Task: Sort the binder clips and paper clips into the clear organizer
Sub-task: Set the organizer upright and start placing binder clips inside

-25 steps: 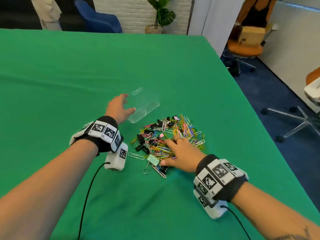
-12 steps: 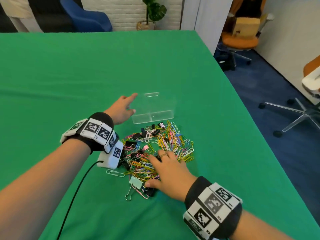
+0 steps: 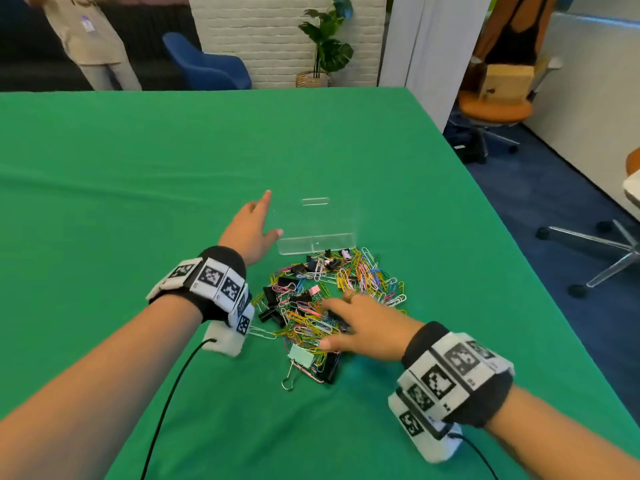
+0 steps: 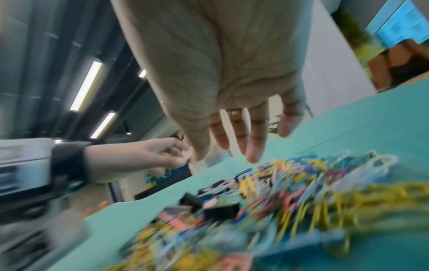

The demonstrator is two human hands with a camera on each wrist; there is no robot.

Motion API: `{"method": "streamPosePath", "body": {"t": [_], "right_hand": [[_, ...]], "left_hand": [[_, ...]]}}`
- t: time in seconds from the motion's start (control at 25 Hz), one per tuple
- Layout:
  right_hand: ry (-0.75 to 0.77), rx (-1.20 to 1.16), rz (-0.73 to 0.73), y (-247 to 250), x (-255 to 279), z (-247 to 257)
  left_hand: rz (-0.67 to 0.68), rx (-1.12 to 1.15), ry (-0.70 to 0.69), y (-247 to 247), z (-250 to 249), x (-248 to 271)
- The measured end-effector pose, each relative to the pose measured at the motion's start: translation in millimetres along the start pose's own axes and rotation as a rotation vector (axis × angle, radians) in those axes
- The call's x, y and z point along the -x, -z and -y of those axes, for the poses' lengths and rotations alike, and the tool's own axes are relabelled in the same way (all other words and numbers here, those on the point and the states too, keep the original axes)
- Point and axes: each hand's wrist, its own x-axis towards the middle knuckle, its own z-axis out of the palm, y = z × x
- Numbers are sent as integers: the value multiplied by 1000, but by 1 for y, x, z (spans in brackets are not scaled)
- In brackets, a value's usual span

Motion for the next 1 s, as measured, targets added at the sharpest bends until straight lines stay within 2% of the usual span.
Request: {"method": "streamPosePath", "body": {"t": [0.04,0.12,0.2,0.32,0.48,0.6,0.72,1.0], "right_hand": [[-19,-41,-80,10,-5,-5],[-109,-45,-336,31,-21,-18],[-231,-8,-464,46,-43,-27],[-338,26,-388,45,-71,-39],[-359,-75,-391,43,-85,-42],[-313,-31,-358,45,-88,-38],[-266,25,-324,45,-87,-37],[-241,148,-368,41,-81,-36]], "left_hand": [[-31,-24,3,-1,3,6],[-36,-92,-32,-6,2,18],[9,-108,-57,-11,-4,21],[-70,-110,-45,-18,-13,19],[-178,-141,-69,-24,-19,16],[-134,-167,-40,-23,-14,3],[-64,-106,-68,-23,-2,-6],[-36,-70,-137,-15,8,-11]]}}
